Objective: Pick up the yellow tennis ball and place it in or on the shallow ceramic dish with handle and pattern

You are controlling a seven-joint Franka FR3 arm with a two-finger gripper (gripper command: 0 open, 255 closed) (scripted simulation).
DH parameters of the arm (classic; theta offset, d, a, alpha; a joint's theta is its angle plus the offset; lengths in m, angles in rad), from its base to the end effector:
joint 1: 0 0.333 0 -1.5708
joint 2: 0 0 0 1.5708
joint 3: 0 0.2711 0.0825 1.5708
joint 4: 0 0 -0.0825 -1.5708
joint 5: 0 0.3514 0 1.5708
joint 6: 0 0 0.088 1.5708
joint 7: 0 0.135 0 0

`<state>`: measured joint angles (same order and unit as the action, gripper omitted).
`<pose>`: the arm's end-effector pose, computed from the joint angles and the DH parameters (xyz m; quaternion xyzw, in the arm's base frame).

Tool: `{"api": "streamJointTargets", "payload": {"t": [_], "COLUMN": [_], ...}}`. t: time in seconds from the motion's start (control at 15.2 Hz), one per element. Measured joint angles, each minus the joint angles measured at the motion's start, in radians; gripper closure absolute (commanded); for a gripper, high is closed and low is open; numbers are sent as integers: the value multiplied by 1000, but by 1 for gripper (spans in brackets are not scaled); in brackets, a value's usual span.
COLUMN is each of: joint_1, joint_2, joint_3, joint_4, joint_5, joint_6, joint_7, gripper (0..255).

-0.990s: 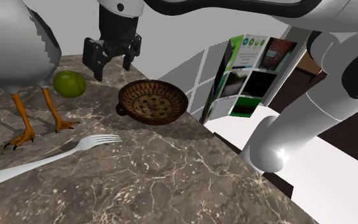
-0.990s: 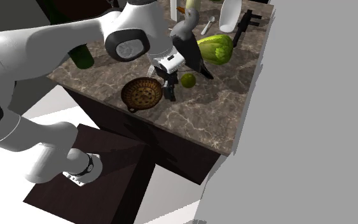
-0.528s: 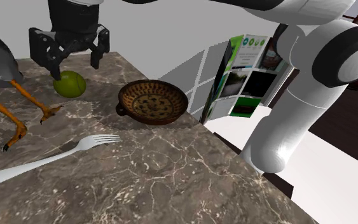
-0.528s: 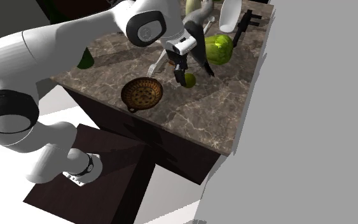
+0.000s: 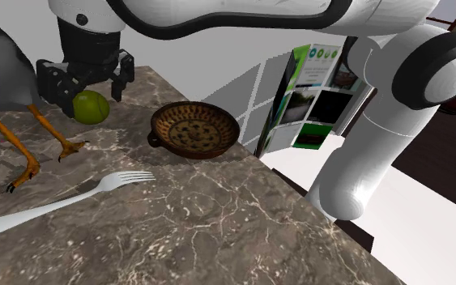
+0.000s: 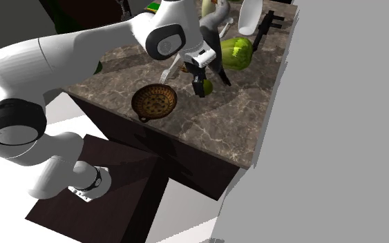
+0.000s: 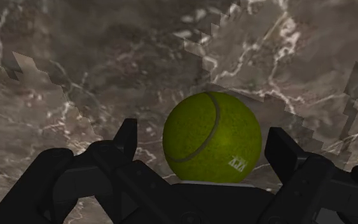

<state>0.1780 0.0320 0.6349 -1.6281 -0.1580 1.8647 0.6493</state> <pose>0.4004 0.3933 0.5423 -0.9876 -0.0947 -0.1237 0.0194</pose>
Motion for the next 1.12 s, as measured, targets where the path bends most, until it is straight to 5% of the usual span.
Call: {"api": "streamJointTargets", "payload": {"t": [0.33,0.4,1.12], "joint_1": [0,0,-1], "joint_2": [1,1,1], "joint_3": [0,0,-1], "joint_4": [-4,-4,3], "joint_5": [-1,-1,0], "joint_6": [6,6,-2], "joint_7": [0,0,-2], "gripper": [0,255,255]}}
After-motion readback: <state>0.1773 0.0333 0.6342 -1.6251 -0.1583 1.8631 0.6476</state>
